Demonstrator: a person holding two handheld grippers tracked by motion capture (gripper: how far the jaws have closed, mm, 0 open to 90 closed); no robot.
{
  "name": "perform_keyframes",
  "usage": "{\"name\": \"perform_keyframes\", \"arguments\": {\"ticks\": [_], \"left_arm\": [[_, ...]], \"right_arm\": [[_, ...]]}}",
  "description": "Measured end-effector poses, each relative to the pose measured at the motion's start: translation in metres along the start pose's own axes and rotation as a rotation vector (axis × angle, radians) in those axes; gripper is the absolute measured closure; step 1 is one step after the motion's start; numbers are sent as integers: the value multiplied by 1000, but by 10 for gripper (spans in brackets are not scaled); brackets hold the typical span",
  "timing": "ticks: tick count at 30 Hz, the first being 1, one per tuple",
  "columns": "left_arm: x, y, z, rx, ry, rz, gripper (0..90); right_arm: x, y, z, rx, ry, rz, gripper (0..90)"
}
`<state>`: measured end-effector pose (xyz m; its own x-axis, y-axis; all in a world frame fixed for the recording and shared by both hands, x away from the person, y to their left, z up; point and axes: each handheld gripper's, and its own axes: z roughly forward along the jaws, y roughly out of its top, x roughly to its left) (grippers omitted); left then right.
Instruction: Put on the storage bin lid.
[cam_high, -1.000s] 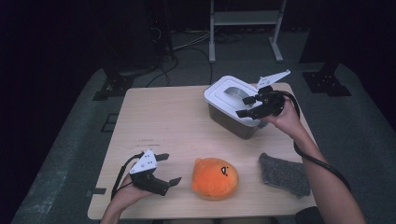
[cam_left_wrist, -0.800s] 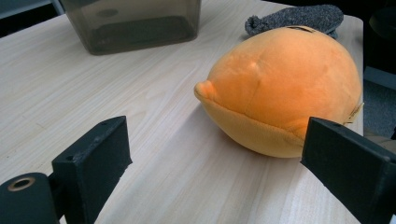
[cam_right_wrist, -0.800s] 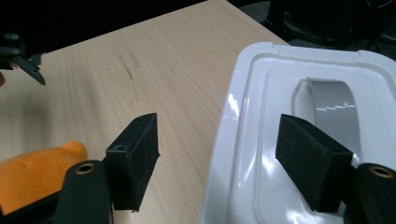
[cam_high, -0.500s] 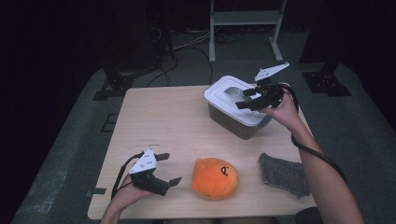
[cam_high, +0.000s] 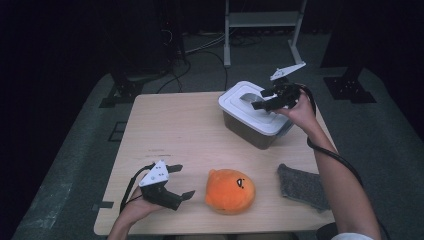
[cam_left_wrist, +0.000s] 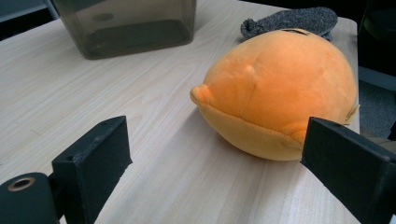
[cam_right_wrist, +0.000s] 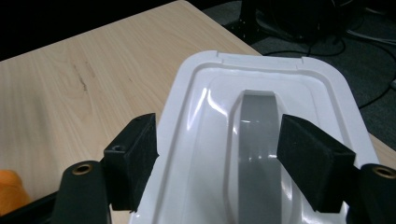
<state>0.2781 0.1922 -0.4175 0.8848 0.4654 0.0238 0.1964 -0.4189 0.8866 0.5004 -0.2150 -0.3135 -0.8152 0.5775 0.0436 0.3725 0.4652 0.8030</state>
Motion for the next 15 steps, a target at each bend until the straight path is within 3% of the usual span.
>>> {"name": "perform_keyframes", "arguments": {"ticks": [9, 15], "left_arm": [[1, -2, 2, 0, -6, -3, 71], [1, -3, 2, 8, -8, 4, 71]], "right_arm": [[-15, -1, 16, 26, -37, 26, 280], [-19, -3, 28, 49, -59, 41, 342]]}}
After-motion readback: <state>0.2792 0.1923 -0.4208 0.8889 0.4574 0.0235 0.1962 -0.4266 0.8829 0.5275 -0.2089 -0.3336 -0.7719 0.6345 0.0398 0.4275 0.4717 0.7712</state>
